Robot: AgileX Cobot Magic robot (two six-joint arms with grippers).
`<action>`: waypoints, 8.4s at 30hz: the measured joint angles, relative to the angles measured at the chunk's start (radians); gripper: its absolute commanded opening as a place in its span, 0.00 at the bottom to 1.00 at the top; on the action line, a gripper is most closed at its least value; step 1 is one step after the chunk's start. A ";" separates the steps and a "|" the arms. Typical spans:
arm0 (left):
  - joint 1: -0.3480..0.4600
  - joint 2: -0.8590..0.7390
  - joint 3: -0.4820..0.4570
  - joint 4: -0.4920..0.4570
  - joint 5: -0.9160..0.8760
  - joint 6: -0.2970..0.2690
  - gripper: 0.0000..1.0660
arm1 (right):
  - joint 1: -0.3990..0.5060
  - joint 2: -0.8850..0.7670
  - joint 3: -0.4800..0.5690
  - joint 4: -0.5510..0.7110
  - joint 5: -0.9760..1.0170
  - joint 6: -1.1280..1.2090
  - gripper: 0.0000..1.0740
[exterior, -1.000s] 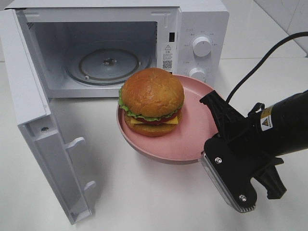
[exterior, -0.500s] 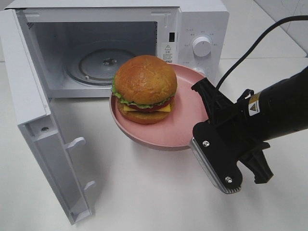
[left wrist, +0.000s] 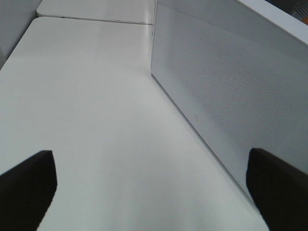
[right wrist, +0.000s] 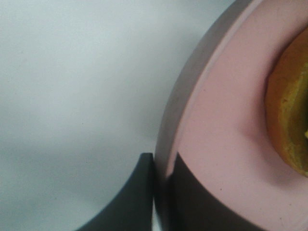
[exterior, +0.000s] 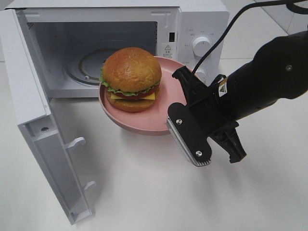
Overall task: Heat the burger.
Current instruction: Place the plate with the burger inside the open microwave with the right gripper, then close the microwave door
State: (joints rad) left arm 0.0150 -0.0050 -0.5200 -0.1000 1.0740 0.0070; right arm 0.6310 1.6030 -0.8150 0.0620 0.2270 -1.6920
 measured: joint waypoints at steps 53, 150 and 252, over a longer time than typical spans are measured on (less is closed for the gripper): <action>0.000 0.000 0.000 0.000 0.000 0.000 0.94 | 0.033 0.424 -0.524 0.000 0.065 0.158 0.00; 0.000 0.000 0.000 0.000 0.000 0.000 0.94 | 0.033 0.131 -0.166 -0.121 -0.103 0.456 0.70; 0.000 0.000 0.000 0.000 0.000 0.000 0.94 | -0.602 -1.608 0.318 -0.121 0.740 1.741 0.68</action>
State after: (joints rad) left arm 0.0150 -0.0050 -0.5200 -0.1000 1.0740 0.0070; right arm 0.0290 -0.0050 -0.4970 -0.0590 0.9670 0.0490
